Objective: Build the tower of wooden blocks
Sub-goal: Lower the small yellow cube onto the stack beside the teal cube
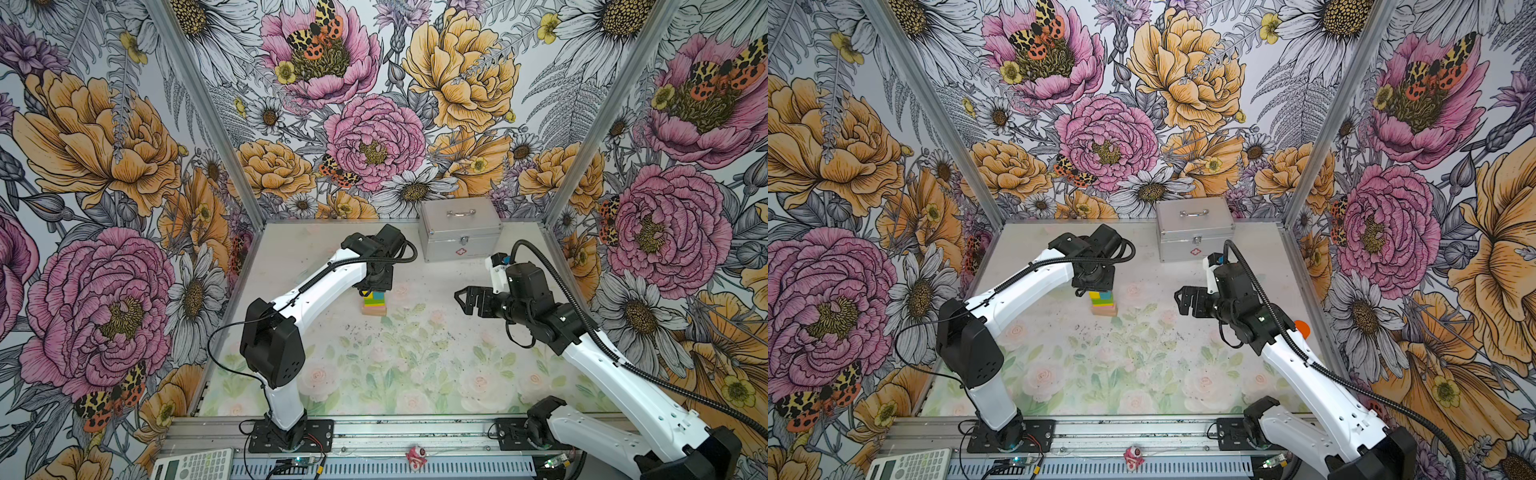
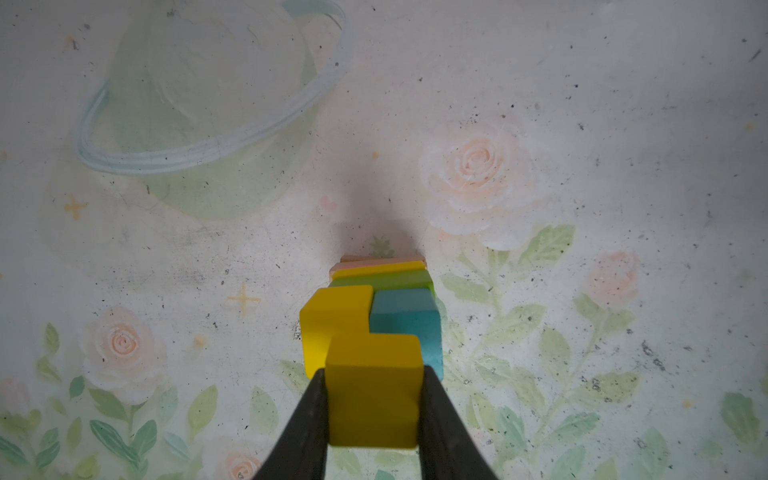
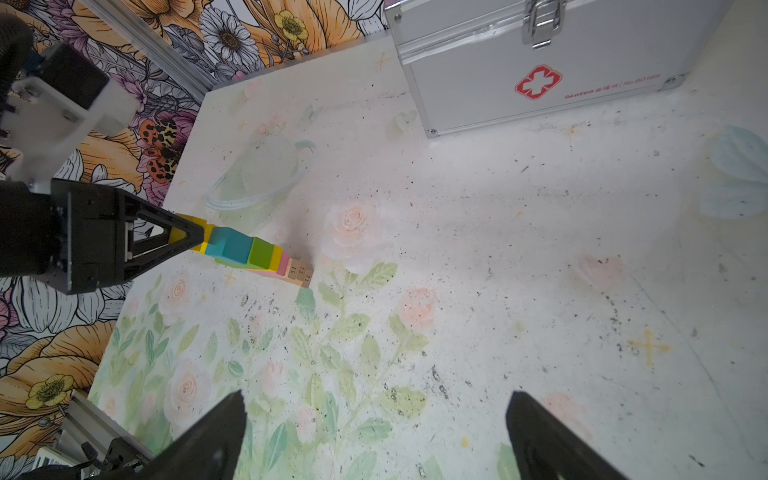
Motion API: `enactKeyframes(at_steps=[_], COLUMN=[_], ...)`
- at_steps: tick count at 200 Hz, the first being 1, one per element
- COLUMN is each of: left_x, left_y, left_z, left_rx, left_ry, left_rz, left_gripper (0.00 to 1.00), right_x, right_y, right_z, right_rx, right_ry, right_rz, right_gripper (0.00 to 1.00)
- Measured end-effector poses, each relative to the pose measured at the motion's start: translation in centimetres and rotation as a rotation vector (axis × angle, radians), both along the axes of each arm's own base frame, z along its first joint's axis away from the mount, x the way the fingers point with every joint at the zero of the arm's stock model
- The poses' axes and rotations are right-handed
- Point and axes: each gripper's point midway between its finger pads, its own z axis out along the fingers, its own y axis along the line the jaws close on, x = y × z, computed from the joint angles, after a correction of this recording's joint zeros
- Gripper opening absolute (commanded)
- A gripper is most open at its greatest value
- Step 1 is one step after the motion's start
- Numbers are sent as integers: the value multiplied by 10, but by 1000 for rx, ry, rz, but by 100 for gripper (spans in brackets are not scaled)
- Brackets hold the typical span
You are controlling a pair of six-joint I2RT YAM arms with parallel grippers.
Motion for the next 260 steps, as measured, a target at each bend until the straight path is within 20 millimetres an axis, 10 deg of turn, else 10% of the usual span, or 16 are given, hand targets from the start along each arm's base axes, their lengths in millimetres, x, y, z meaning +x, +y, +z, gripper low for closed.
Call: enactKeyframes(at_steps=[260], left_x=[0], left_y=[-2], left_z=[-4], left_rx=[-7], left_ry=[3], left_rz=[-2], left_gripper=[31], right_x=[-4], right_y=[-2], right_z=[-2], right_rx=[-3], right_ry=[0], right_rz=[3], right_gripper=[100])
